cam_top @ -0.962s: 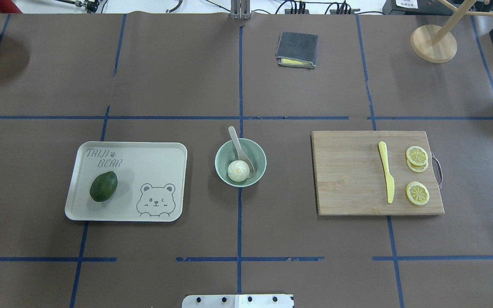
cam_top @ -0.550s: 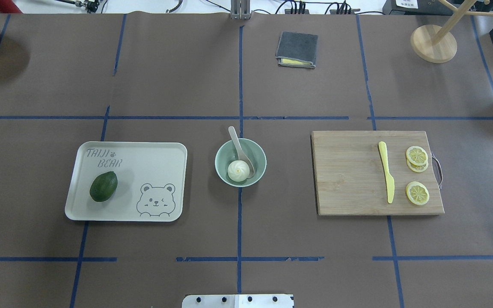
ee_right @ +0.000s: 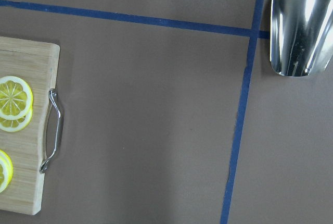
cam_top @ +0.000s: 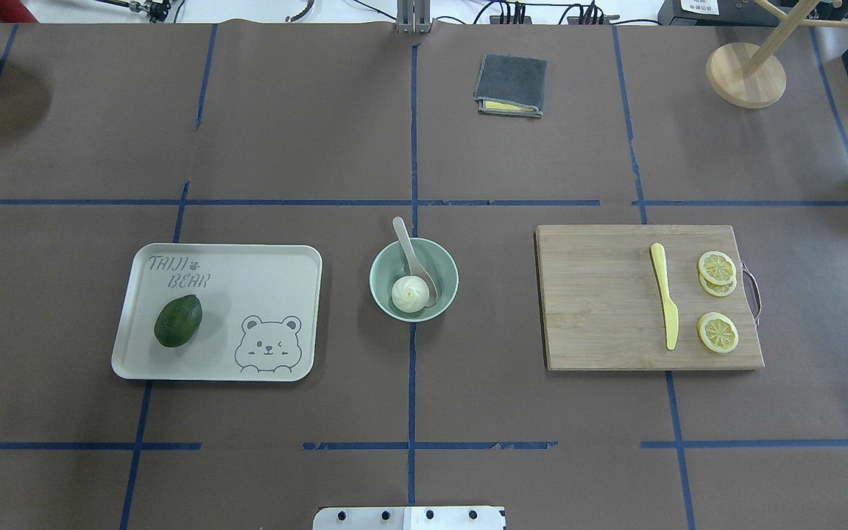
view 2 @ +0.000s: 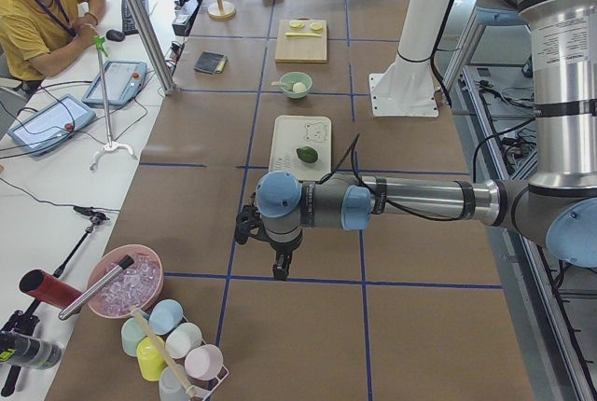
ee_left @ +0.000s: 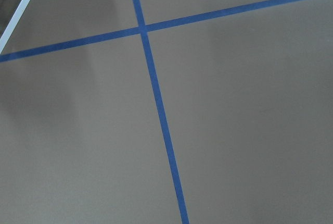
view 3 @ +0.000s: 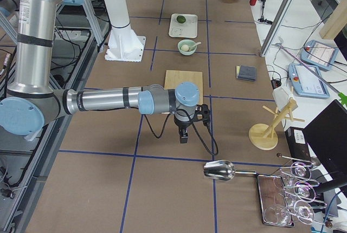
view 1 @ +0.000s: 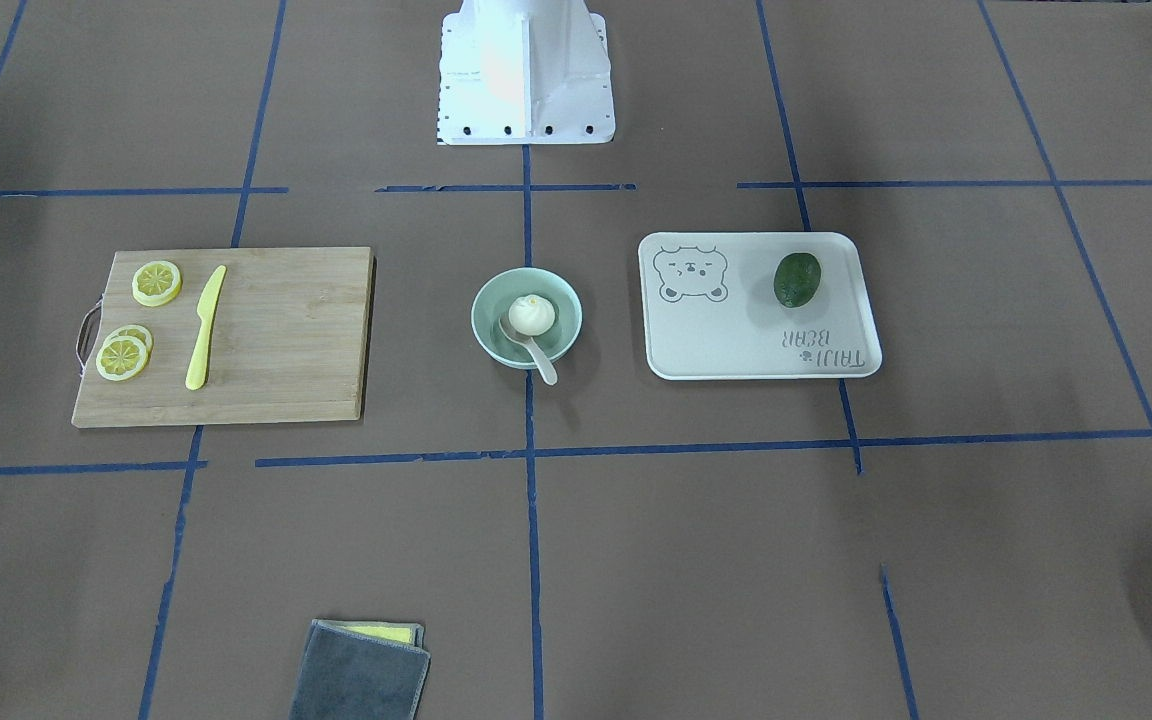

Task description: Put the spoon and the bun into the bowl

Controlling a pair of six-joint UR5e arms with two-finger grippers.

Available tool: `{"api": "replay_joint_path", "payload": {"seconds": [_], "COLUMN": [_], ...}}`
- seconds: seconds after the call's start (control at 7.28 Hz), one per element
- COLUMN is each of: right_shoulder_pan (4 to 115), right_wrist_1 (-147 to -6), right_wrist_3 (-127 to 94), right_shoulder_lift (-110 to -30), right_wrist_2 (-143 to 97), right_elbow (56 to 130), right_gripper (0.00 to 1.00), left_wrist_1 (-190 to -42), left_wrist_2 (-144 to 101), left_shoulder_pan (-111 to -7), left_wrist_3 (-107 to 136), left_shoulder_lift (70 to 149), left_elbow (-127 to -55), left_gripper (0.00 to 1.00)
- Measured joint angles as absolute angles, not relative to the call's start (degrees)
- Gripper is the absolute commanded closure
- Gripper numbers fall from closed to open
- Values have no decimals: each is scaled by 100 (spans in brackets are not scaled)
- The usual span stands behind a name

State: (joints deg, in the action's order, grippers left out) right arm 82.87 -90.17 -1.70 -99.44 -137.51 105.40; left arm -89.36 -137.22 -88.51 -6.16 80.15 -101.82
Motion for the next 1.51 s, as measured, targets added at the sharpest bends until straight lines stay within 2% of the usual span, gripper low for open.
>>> {"api": "replay_joint_path", "payload": {"seconds": [1.51], "right_shoulder_pan": [8388], "right_wrist_1": [-9052], "right_wrist_3": [-176], "right_shoulder_lift": [-9875], "right_wrist_2": [-13648], "right_elbow": [10521], "right_gripper": [0], "left_wrist_1": [-8922], "left_wrist_2": [-13596], "left_shoulder_pan": [-8848], "left_wrist_3": [-313], "left_shoulder_lift": [7778], "left_elbow": [-10330], "left_gripper": [0]}}
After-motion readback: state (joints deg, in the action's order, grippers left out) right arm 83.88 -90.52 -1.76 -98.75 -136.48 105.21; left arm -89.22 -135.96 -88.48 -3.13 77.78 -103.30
